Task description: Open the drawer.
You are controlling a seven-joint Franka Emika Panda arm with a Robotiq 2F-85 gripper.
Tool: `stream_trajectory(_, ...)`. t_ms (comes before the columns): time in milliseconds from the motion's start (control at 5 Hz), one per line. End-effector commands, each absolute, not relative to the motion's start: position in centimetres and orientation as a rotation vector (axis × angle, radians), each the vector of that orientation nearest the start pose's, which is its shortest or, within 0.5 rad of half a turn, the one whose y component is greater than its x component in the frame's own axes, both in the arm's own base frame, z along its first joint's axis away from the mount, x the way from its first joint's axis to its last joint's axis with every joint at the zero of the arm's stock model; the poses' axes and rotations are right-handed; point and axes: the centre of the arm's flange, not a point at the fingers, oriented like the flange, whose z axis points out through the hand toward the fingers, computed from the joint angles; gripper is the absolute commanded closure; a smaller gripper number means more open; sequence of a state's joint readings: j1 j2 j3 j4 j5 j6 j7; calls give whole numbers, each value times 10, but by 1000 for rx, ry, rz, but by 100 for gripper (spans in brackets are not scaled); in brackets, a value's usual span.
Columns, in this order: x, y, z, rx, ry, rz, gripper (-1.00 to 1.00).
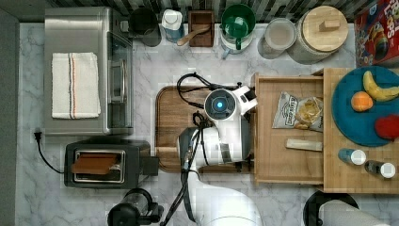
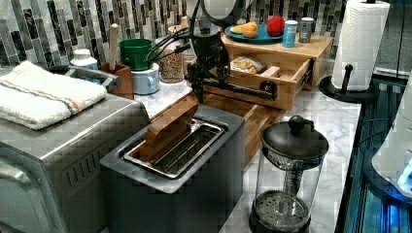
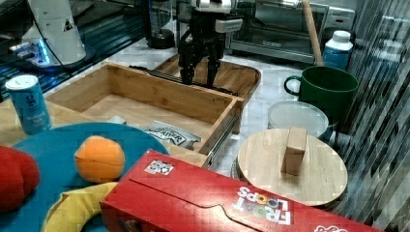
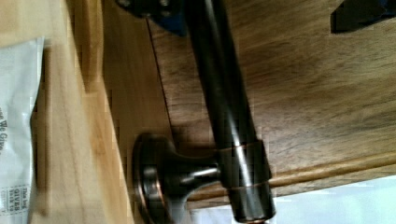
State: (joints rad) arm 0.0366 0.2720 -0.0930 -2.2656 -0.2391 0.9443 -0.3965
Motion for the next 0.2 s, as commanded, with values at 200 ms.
stream_trajectory(200,543,74,260,-3216,323,-102,-100)
